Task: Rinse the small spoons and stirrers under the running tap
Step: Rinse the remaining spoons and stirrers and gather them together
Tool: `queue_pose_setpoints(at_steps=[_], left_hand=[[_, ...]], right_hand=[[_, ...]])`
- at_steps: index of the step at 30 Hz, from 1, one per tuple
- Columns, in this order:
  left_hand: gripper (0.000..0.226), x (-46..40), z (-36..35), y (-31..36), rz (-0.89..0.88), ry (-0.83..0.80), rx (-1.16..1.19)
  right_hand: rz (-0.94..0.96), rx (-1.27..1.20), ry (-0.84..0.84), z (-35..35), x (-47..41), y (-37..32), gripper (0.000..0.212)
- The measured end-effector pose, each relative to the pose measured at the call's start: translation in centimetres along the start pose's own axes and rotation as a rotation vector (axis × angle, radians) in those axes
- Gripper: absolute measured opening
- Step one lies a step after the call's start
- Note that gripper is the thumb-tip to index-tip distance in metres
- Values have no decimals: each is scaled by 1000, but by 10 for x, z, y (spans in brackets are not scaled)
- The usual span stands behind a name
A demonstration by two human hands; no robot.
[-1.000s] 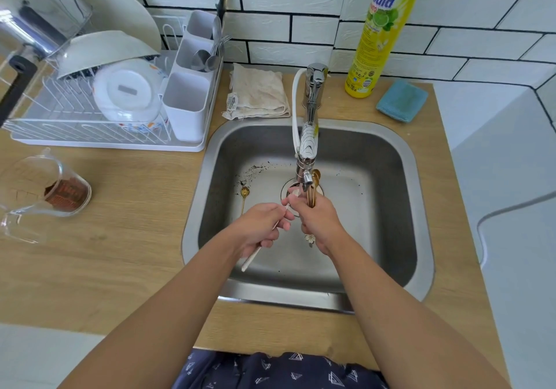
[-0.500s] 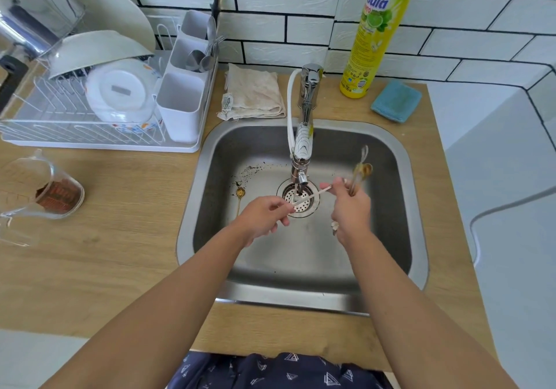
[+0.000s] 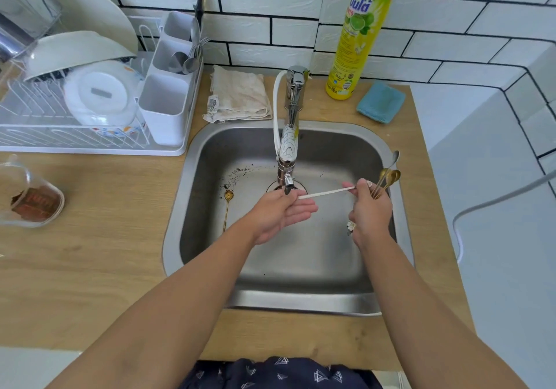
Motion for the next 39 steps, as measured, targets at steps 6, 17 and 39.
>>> queue_pose_setpoints(at_steps=[6,17,39], left_hand=[[30,3,7,4,-125,230,-484],[22,2,13,11,-408,-146,-1401],[30,61,36,16,-76,133,-1140]], right_hand=[[-52,24,-46,-12,8,12,9],[-51,25,-109,-23,12,14,12],[-212,99,-461,-72,52,60,25]])
Point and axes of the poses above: each hand's wrist, its own x-axis away from the middle knuckle, its own z-axis out of the back of the hand, y = z × x, the point moved 1 cm from there along -x, towards the middle knuckle, and after that the axes turned 7 degrees about -z, right-handed, at the moved point
